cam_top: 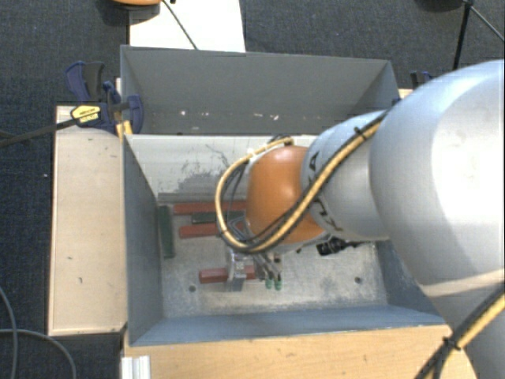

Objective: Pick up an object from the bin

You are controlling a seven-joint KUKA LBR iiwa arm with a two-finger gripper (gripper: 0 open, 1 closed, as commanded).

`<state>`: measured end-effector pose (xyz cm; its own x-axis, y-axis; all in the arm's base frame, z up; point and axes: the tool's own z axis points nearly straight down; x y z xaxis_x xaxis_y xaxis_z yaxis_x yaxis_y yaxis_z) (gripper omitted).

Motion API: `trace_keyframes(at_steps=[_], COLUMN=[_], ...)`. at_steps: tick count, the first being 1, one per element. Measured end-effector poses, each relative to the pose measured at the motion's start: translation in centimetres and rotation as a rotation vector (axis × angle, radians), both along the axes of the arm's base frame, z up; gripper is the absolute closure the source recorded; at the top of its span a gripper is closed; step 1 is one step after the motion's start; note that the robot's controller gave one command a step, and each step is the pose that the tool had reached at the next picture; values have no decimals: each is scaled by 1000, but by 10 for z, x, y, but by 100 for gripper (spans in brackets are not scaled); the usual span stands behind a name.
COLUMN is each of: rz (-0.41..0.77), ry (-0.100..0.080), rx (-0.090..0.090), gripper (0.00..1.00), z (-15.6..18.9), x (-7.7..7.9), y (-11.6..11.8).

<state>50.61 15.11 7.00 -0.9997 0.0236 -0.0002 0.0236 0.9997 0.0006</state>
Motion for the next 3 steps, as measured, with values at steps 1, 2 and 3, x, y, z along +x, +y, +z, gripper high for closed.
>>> trace_keyframes(at_steps=[1,2,3], rz=[-3,-2,24], ry=[-1,-1,3], rx=[0,0,-1], gripper=[100,100,100], z=[115,115,155], x=[20,19,8], y=[-3,-3,-20])
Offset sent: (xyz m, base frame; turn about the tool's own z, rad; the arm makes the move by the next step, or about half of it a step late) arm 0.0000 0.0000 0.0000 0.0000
